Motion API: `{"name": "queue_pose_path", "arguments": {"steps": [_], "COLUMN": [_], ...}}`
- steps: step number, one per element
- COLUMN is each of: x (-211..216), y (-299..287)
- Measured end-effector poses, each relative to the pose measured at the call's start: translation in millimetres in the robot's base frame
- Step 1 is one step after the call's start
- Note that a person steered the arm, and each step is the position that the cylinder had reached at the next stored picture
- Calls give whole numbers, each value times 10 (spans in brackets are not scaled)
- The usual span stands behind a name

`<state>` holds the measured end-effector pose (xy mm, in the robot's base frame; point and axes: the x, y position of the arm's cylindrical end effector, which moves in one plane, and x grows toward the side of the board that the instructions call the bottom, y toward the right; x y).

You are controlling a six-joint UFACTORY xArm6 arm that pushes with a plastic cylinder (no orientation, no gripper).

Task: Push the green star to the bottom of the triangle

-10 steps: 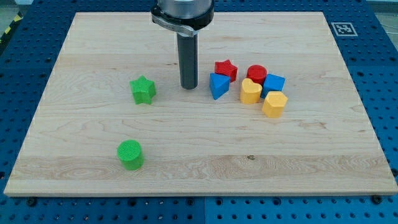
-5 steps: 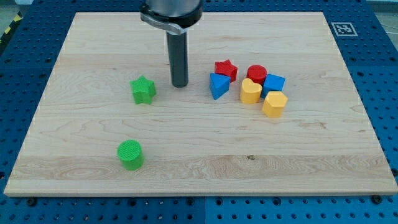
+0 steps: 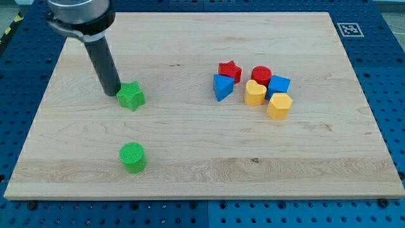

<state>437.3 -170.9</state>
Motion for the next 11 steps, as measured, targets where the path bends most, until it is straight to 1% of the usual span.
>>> {"name": "queue_pose_path", "arguments": {"steps": [1, 3, 4, 7, 8, 9, 11], "x": [92, 117, 117, 117, 114, -77, 104], "y": [167, 579, 965, 1323, 1317, 1227, 1493]}}
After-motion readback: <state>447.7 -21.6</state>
